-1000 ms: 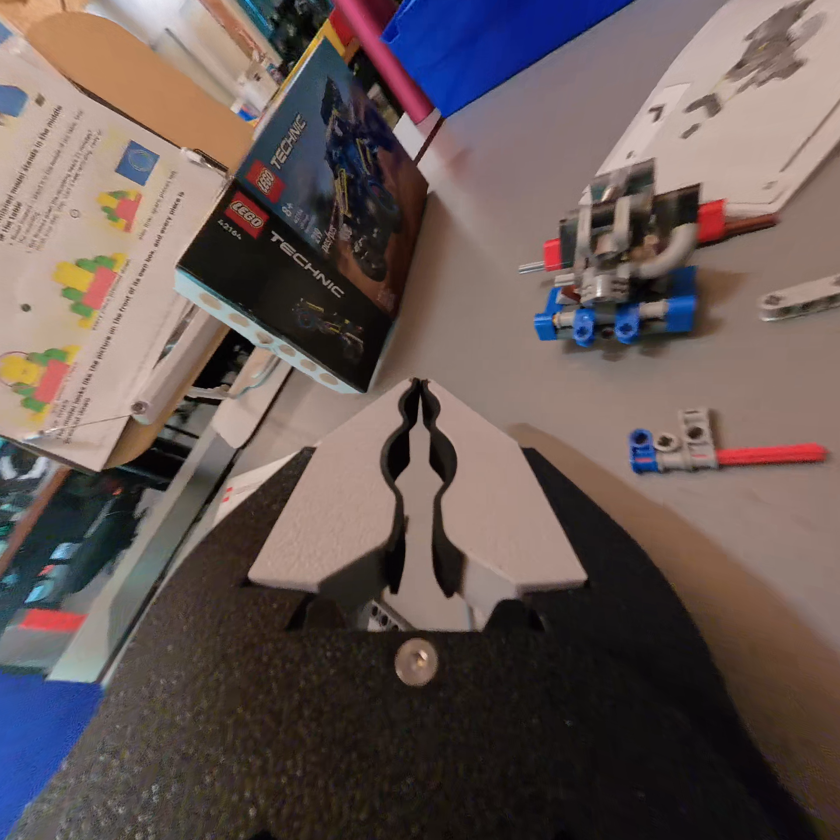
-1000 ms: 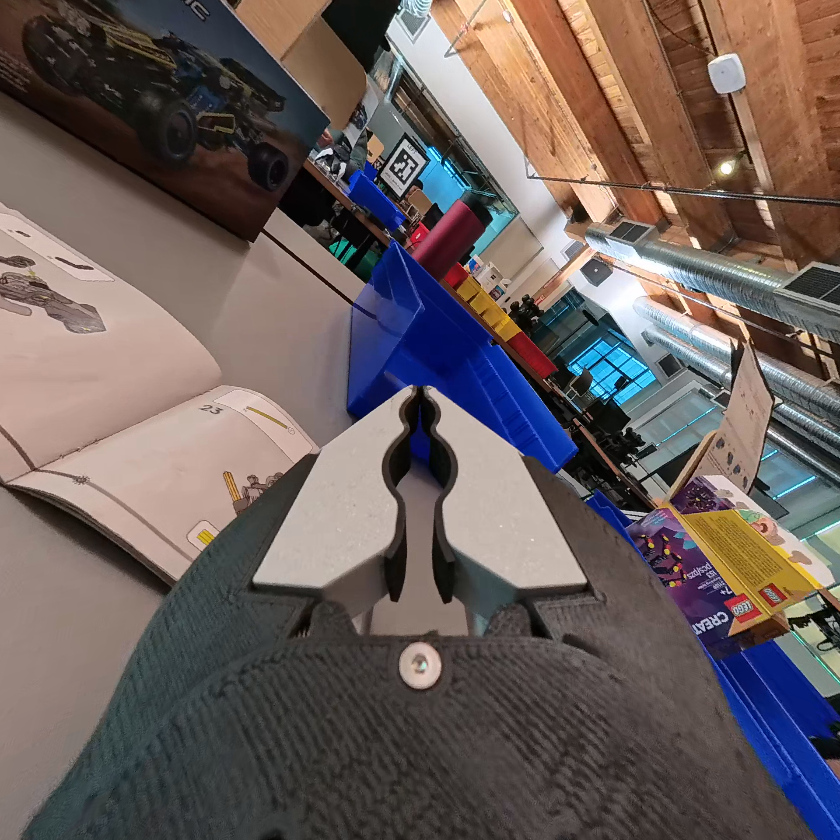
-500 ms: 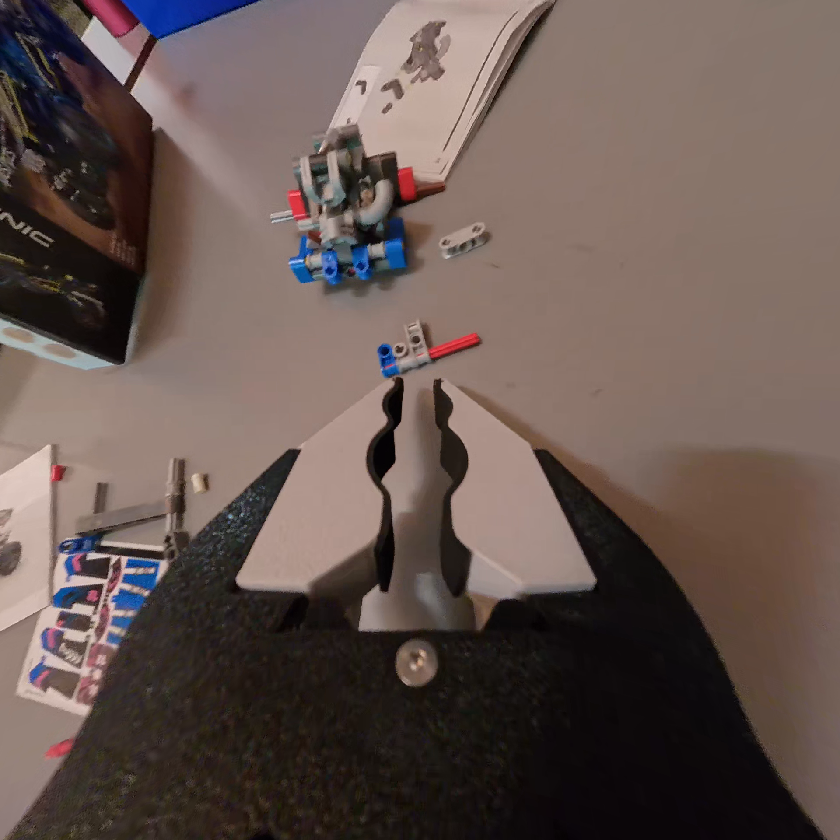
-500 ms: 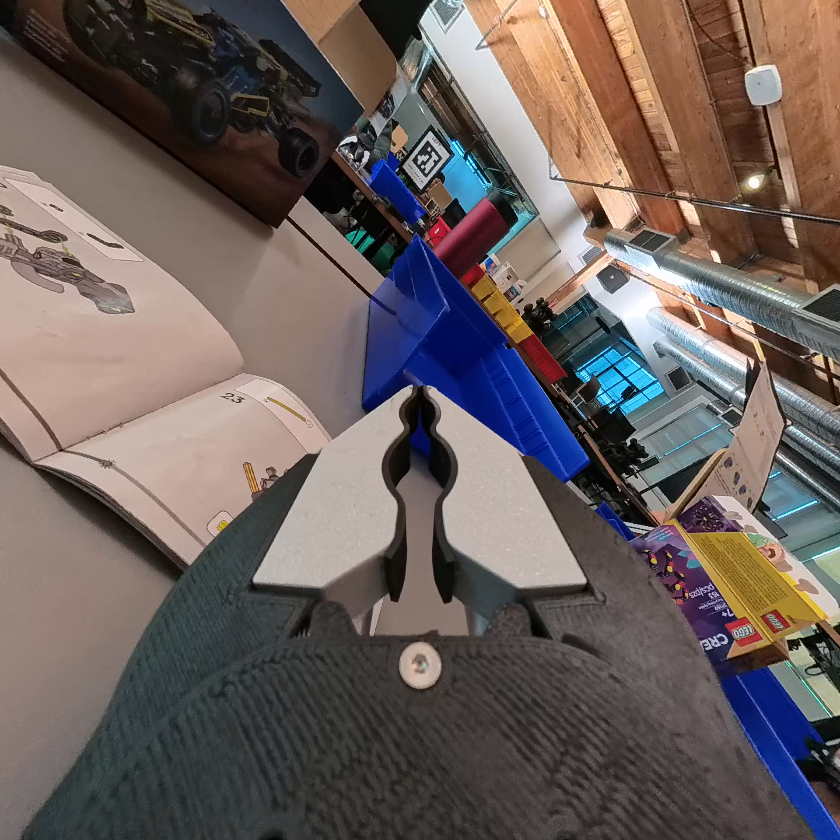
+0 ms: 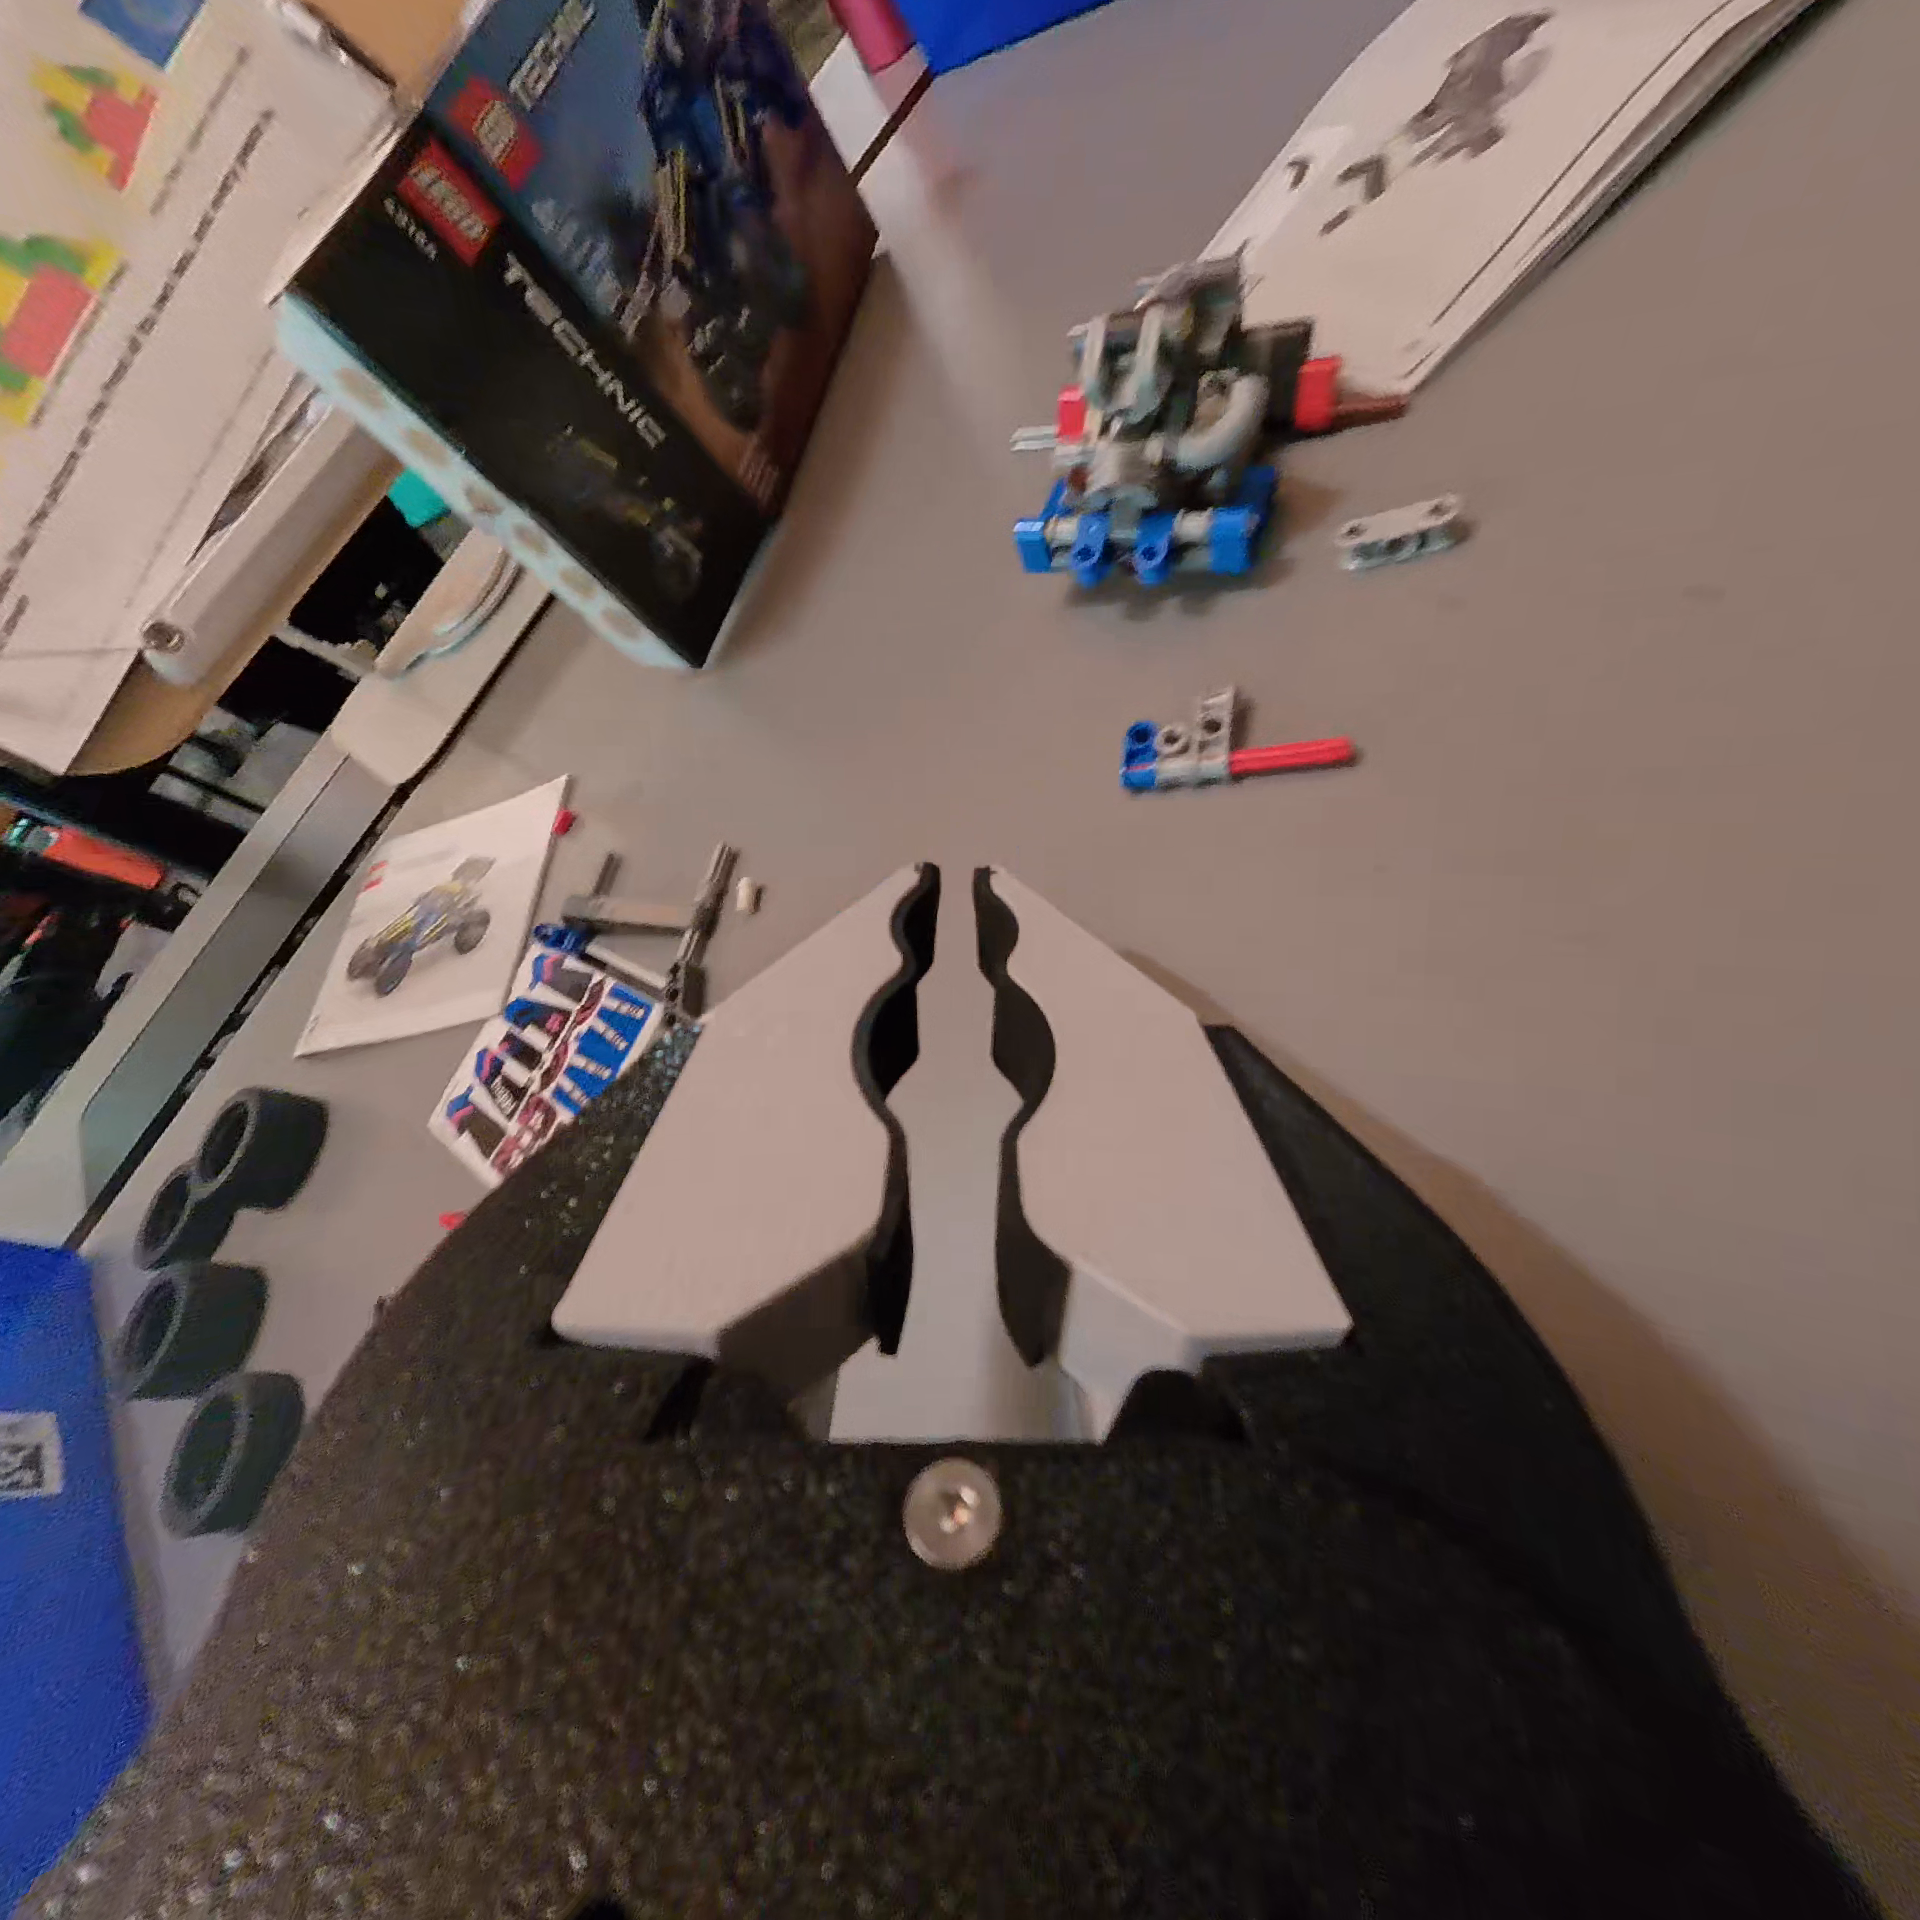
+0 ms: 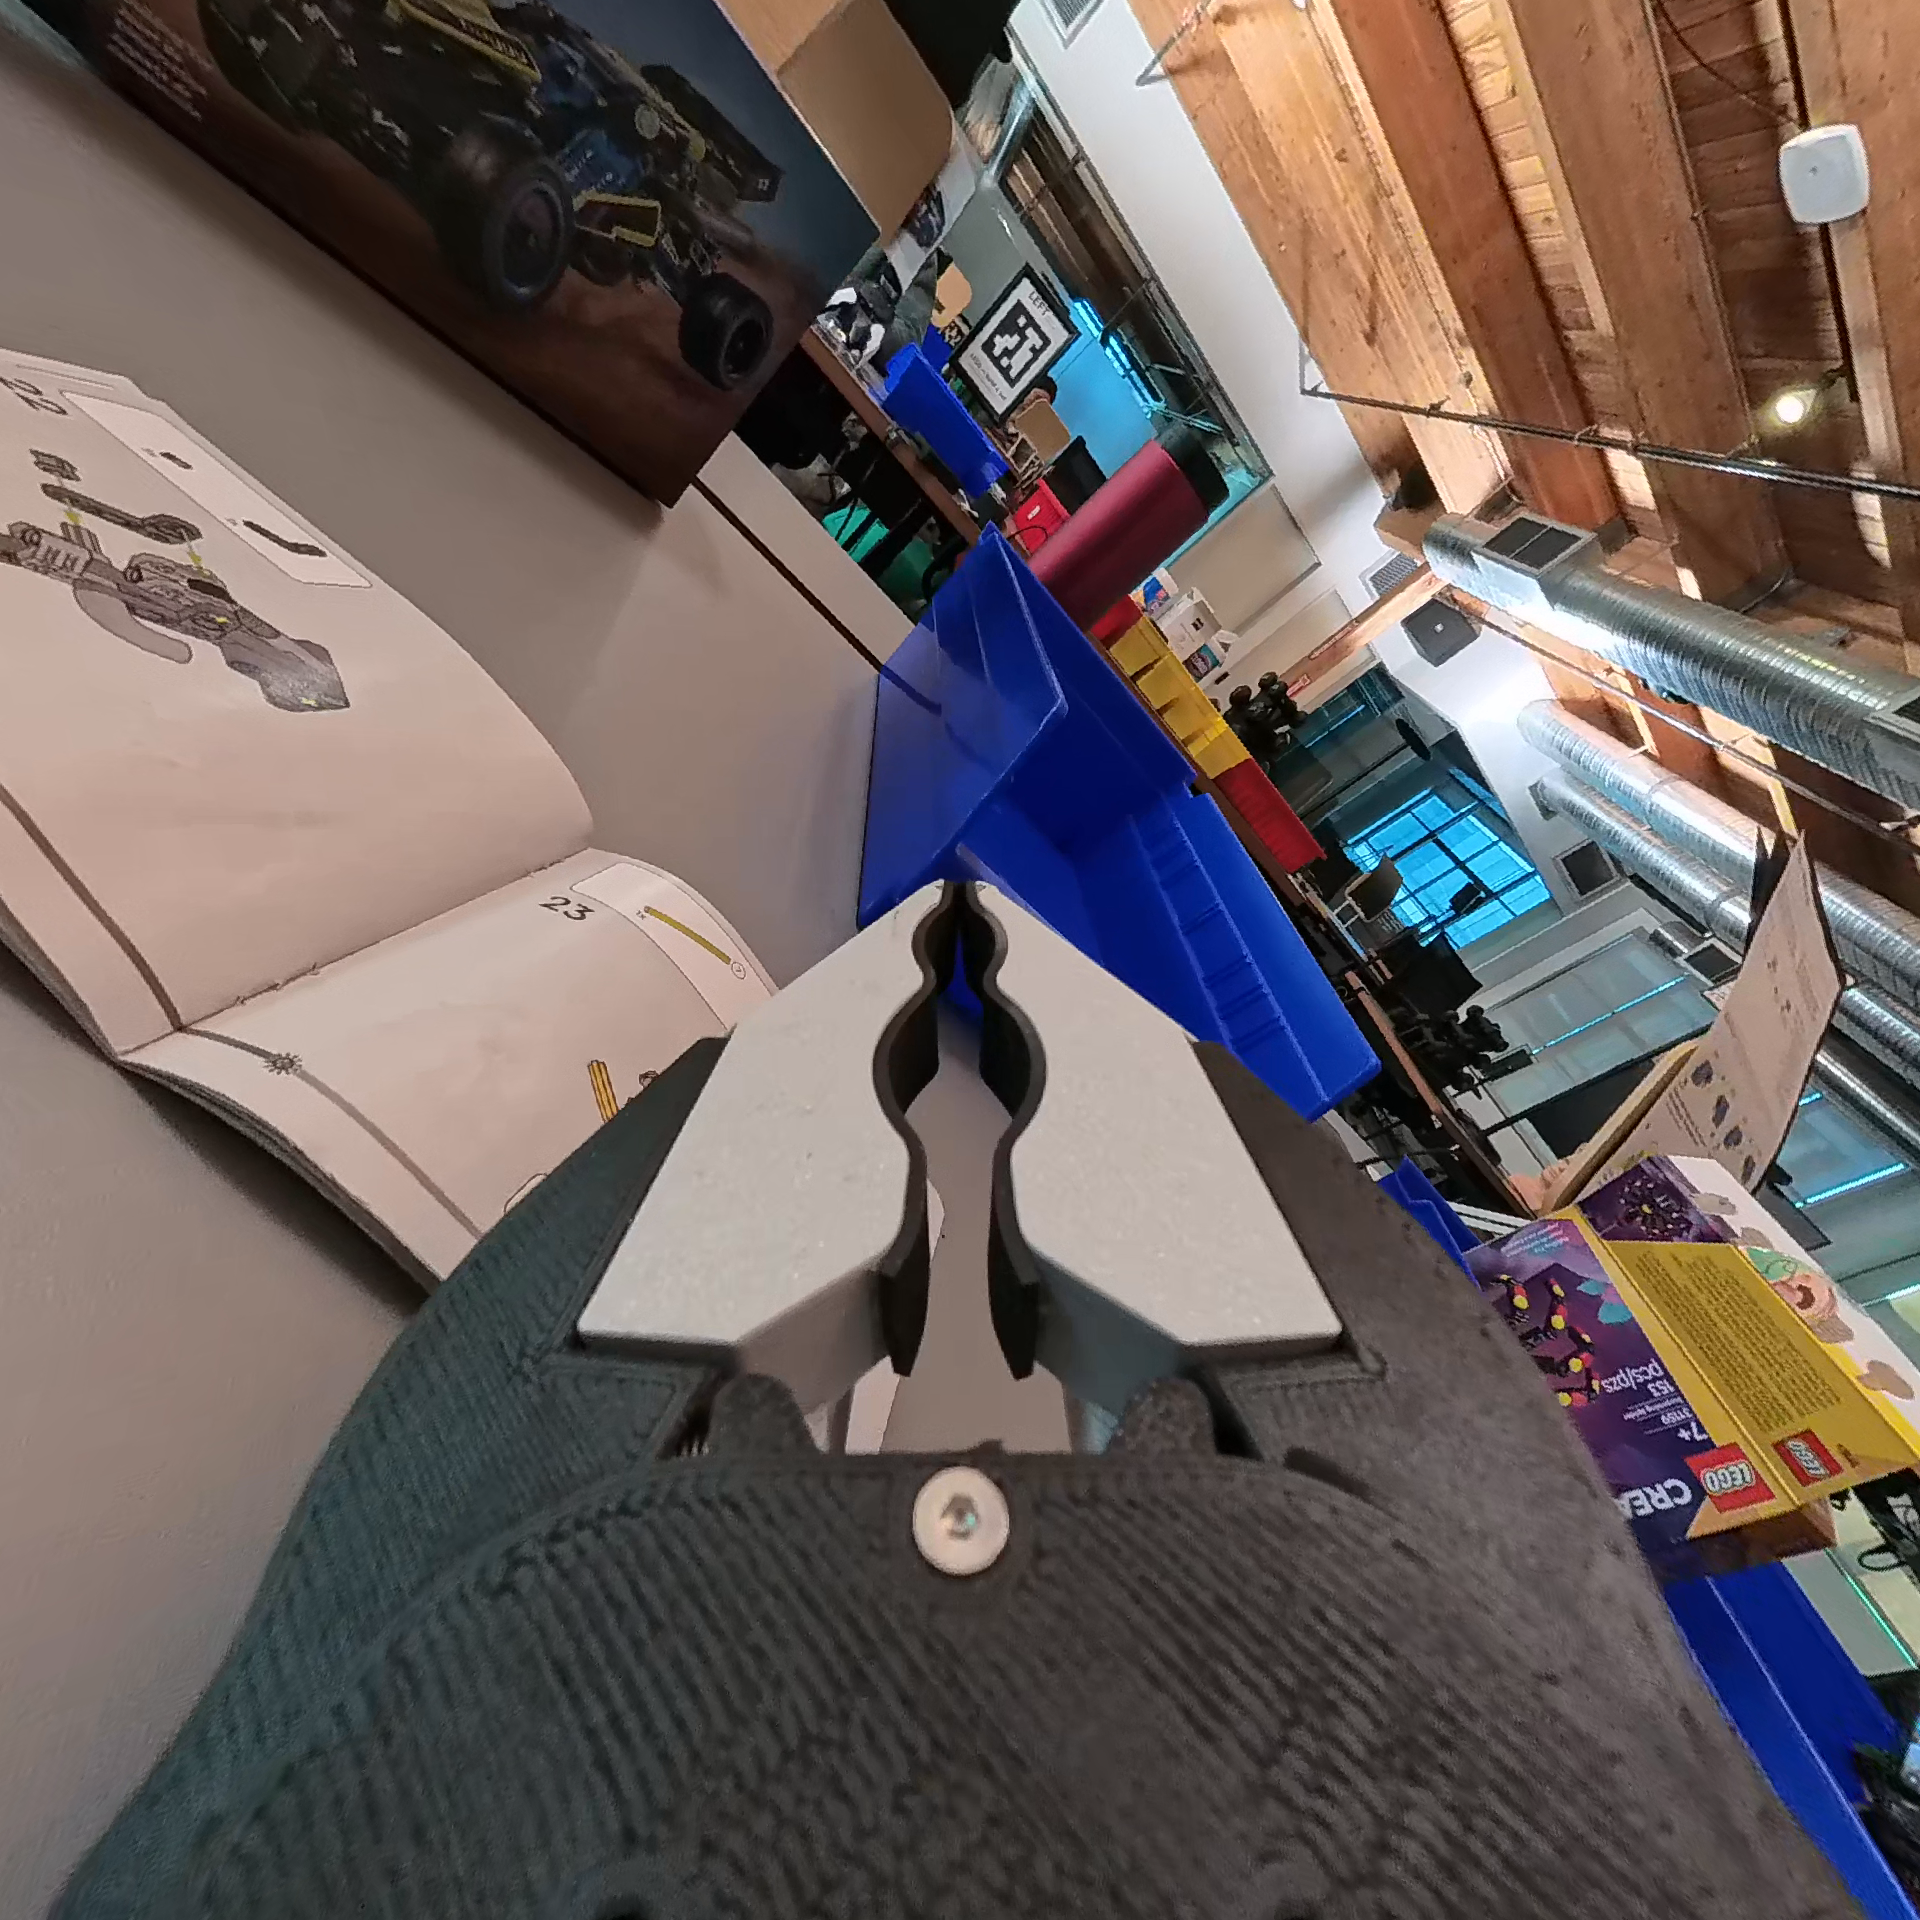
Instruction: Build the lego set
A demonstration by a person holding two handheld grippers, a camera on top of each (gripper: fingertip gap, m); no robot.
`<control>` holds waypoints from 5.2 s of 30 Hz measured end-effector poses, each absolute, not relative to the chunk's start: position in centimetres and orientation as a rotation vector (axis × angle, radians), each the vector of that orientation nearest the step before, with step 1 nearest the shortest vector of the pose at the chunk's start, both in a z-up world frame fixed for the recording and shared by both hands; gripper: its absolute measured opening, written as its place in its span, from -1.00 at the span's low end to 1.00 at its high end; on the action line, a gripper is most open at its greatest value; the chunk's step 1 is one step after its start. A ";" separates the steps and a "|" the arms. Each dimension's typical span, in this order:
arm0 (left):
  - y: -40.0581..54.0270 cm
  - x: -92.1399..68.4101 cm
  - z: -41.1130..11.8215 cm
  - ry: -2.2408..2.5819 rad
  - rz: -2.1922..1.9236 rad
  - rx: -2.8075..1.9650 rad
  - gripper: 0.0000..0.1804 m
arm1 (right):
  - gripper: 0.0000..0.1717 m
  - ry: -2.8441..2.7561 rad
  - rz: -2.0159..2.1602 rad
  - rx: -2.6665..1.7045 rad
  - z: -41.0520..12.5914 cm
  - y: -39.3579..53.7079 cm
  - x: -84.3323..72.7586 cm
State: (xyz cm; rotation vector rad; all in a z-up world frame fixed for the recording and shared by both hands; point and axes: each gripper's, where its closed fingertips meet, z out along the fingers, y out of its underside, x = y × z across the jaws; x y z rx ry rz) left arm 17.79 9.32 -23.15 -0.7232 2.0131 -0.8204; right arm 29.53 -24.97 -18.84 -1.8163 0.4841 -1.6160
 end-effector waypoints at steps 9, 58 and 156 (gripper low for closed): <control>6.7 18.9 -23.4 2.182 -0.865 -0.566 -0.79 | -1.00 0.471 -1.597 -1.828 -19.1 -24.5 29.5; 11.9 25.3 -21.0 2.130 -1.090 -0.762 -0.53 | -0.79 0.290 -0.800 -2.327 -25.3 -18.8 23.2; 38.8 19.1 -4.2 1.019 -0.929 -1.008 -0.66 | -0.97 0.100 -1.562 -2.298 -25.2 -18.9 26.7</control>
